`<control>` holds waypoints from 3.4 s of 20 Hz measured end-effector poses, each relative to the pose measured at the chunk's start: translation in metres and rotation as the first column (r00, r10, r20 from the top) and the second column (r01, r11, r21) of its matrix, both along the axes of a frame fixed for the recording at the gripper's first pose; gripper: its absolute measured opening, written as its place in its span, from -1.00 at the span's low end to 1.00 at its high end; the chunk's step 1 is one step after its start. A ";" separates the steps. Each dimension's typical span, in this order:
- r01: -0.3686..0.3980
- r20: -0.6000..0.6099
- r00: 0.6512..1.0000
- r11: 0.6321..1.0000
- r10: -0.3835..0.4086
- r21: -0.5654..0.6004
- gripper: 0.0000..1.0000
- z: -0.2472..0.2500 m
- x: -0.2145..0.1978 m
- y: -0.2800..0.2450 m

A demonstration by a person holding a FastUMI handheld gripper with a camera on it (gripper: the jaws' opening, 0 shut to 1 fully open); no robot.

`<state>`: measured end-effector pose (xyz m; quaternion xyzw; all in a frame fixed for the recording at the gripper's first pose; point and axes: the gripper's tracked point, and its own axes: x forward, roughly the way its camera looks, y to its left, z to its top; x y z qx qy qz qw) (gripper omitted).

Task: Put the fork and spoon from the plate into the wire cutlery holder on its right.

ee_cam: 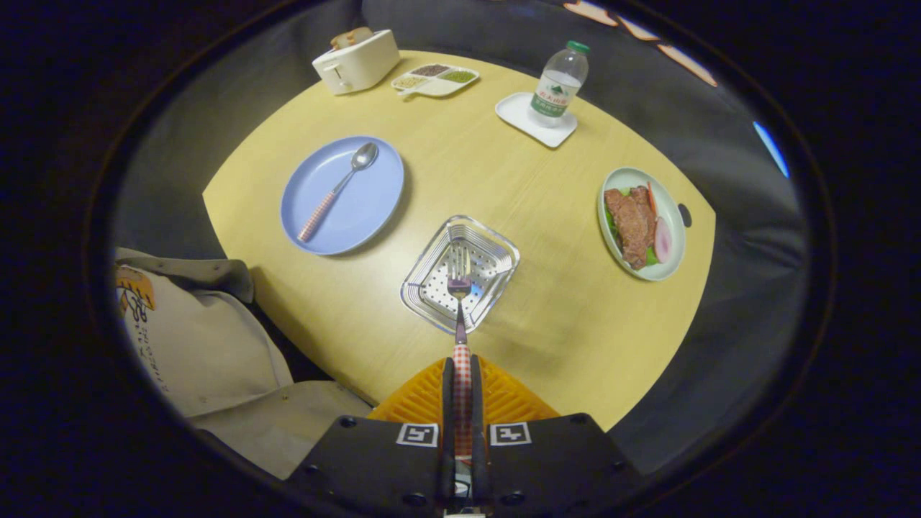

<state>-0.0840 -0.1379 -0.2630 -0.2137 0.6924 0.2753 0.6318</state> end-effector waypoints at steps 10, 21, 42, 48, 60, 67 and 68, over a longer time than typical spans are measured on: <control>-0.059 -0.120 0.992 0.994 0.047 -0.096 -0.76 -0.035 0.008 0.010; -0.010 -0.044 0.999 0.997 0.007 -0.082 -0.59 -0.036 0.018 0.019; 0.352 0.644 0.549 0.847 -0.532 0.399 0.99 0.047 0.029 0.116; 0.341 0.673 0.485 0.830 -0.558 0.442 0.99 0.043 0.017 0.161; 0.348 0.591 0.620 0.856 -0.516 0.382 0.99 -0.057 -0.012 0.241; 0.327 0.553 0.696 0.888 -0.458 0.324 1.00 -0.096 -0.024 0.261; 0.326 0.546 0.704 0.889 -0.454 0.321 1.00 -0.100 -0.025 0.263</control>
